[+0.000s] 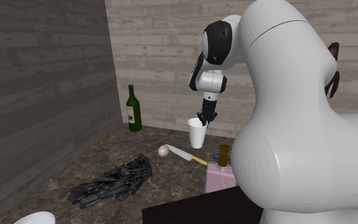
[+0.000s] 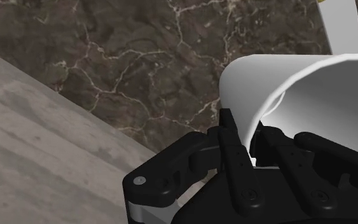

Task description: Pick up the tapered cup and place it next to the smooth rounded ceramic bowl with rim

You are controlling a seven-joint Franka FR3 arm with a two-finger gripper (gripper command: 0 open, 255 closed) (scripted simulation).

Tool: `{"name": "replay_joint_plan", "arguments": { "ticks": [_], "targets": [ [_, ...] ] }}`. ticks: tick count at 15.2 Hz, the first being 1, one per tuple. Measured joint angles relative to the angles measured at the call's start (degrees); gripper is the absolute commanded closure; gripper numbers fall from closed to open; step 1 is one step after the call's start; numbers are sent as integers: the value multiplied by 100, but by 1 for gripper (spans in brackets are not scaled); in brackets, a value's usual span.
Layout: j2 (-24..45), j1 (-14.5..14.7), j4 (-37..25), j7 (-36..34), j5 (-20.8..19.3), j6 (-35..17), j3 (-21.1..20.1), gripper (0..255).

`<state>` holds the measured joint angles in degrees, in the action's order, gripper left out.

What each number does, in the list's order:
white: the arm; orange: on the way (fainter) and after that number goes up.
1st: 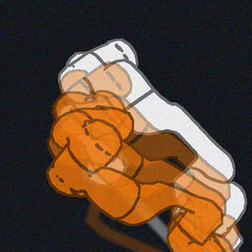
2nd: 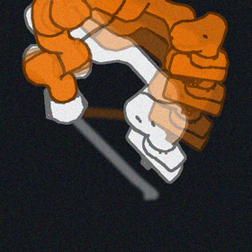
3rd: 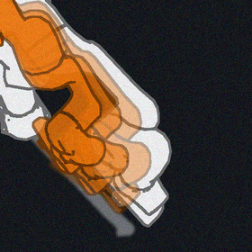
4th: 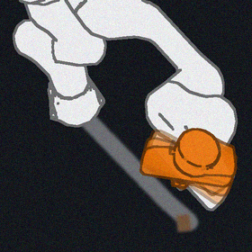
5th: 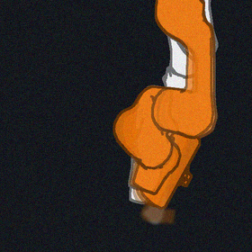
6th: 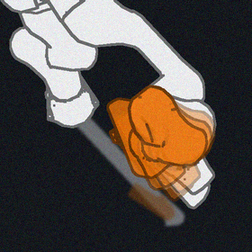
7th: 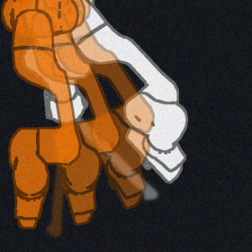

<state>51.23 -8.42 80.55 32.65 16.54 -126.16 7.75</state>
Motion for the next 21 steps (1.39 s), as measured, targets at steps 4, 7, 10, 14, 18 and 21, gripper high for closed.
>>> {"name": "replay_joint_plan", "arguments": {
  "ticks": [4,7,10,14,18,21],
  "targets": [
    [0,0,0,0,0,-1,0,255],
    [-68,6,20,-10,-10,52,9,255],
    [-196,16,26,-35,-32,172,28,255],
    [-406,28,70,-63,-65,335,57,255],
    [-615,45,97,-99,-99,517,85,255],
    [-742,60,88,-133,-124,650,101,255]
  ]
}}
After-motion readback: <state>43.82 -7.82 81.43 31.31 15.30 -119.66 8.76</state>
